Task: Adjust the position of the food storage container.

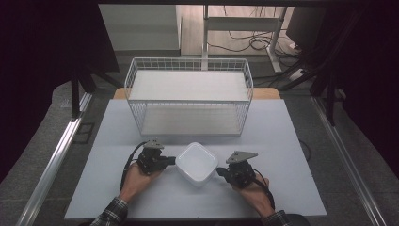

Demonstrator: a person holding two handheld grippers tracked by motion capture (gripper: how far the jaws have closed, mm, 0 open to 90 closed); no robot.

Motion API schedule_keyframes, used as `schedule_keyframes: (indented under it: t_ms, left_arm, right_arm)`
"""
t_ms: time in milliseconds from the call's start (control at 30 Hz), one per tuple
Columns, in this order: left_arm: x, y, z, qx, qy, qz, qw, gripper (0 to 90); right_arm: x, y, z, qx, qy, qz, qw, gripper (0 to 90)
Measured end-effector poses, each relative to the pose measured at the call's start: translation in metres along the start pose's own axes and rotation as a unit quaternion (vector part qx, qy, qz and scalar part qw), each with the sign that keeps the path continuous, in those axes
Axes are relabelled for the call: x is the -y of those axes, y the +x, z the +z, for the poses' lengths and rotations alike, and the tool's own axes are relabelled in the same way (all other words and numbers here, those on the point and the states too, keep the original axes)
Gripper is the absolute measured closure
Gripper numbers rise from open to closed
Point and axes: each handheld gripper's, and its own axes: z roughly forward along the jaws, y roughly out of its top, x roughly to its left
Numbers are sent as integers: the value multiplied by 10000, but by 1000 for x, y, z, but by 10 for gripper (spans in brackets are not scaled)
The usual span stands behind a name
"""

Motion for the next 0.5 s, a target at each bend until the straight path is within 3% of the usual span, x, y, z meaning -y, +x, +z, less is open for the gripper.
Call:
schedule_keyframes:
  t_ms: [333,400,500]
  left_arm:
    - [16,-20,-12,160,-6,-104,9998,900]
    - [15,-25,-10,285,32,-72,9996,900]
    - [15,-28,-10,226,72,5,9997,899]
  right_arm:
    - [-13,-12,14,-27,16,-103,9999,888]
    - [-13,-14,14,15,-15,-53,10000,888]
    - [-12,-17,13,21,-82,-8,10000,885]
